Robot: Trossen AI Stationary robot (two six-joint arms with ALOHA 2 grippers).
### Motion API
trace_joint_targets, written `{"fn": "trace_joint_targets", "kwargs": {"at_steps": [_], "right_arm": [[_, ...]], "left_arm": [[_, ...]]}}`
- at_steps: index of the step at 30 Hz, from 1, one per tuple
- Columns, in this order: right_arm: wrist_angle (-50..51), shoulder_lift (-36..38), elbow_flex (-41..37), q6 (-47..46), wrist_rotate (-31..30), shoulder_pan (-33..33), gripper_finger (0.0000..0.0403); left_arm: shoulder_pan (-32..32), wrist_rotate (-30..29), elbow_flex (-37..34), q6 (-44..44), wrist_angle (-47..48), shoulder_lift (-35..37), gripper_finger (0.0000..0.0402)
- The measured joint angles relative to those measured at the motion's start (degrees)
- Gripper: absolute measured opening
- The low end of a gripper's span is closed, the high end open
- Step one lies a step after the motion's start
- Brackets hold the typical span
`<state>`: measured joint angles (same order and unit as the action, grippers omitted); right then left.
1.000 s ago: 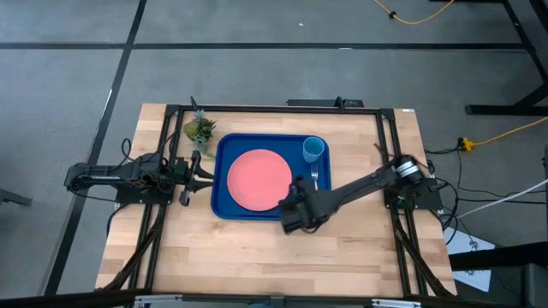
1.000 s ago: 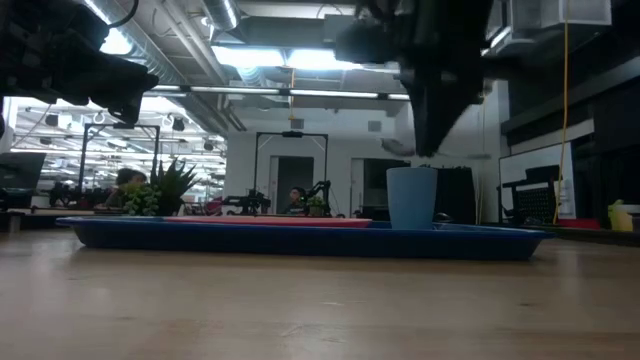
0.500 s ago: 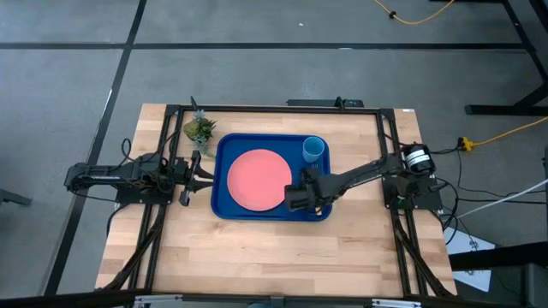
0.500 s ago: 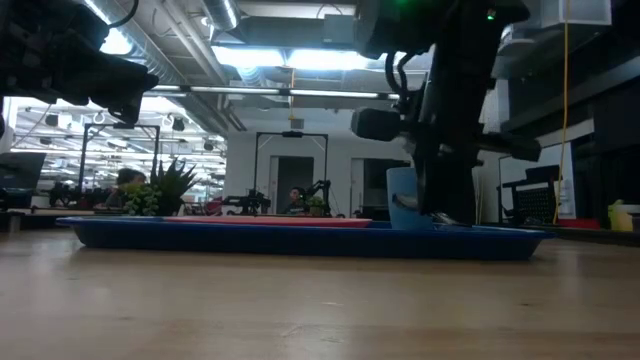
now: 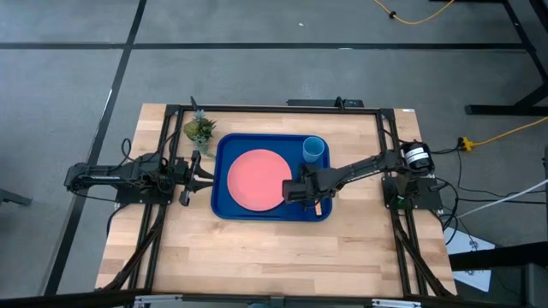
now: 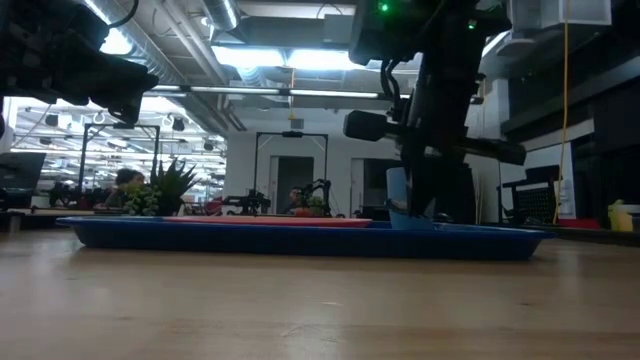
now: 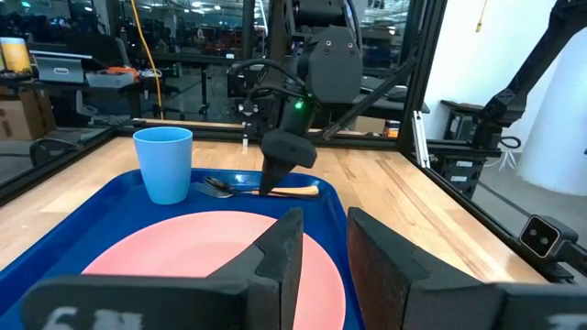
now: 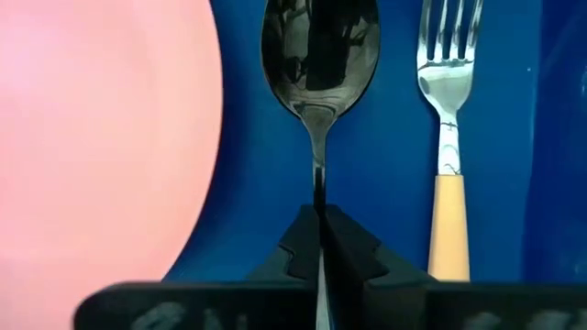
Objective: Pick and place plate/cup/fork/spoon on tray
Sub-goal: Put the black spoon on the left side of the brown fork on the blue tray
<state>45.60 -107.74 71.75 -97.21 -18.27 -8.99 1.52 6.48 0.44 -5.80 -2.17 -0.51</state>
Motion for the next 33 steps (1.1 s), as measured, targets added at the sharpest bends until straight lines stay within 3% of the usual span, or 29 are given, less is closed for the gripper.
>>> {"fn": "trace_joint_targets", "kwargs": {"at_steps": [14,33], "right_arm": [[-1.04,-0.04,0.0,-0.01,3.4,-0.21,0.0031],[2.82,-0.07,0.0,0.35,3.9,0.01,0.0034]], "left_arm": [[0.0,0.0,0.01,0.0,0.0,0.0,0.008],[0.0,-0.01,0.01,0.0,0.0,0.0,0.008]]}}
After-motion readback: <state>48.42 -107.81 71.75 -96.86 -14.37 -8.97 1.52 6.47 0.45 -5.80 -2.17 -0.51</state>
